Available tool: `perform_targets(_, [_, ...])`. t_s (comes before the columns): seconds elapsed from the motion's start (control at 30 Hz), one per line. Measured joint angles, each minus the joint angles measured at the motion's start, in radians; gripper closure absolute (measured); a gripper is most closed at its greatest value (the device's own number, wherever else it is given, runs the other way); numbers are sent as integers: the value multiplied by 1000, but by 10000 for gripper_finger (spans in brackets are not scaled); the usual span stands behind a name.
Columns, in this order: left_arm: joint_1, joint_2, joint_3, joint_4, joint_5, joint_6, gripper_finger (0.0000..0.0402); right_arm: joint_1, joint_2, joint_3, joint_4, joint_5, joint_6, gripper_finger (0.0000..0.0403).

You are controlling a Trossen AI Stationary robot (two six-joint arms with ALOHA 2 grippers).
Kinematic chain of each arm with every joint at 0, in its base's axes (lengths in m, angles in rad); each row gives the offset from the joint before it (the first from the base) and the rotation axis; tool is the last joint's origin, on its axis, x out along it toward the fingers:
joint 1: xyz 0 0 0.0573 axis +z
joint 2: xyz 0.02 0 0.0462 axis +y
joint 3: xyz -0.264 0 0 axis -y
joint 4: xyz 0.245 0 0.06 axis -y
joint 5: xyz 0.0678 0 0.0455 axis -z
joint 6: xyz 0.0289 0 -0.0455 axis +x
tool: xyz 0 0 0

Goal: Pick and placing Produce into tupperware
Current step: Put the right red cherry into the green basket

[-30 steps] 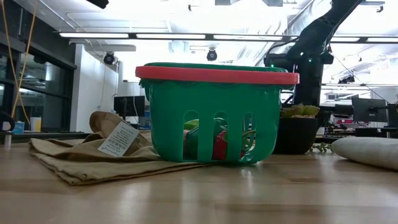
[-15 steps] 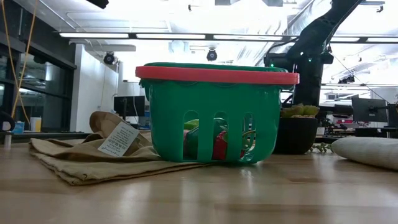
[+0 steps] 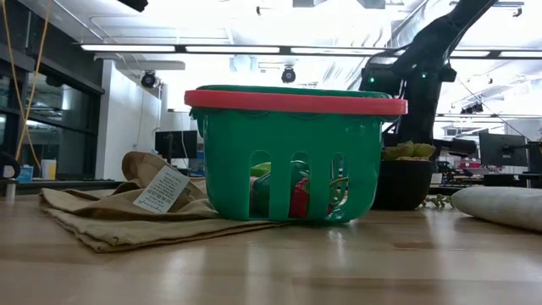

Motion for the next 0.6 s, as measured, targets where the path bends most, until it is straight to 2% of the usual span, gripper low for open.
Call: perform_targets(0.6, [0, 0, 0, 0, -15, 3, 300, 48, -81, 0, -43, 43, 24, 312])
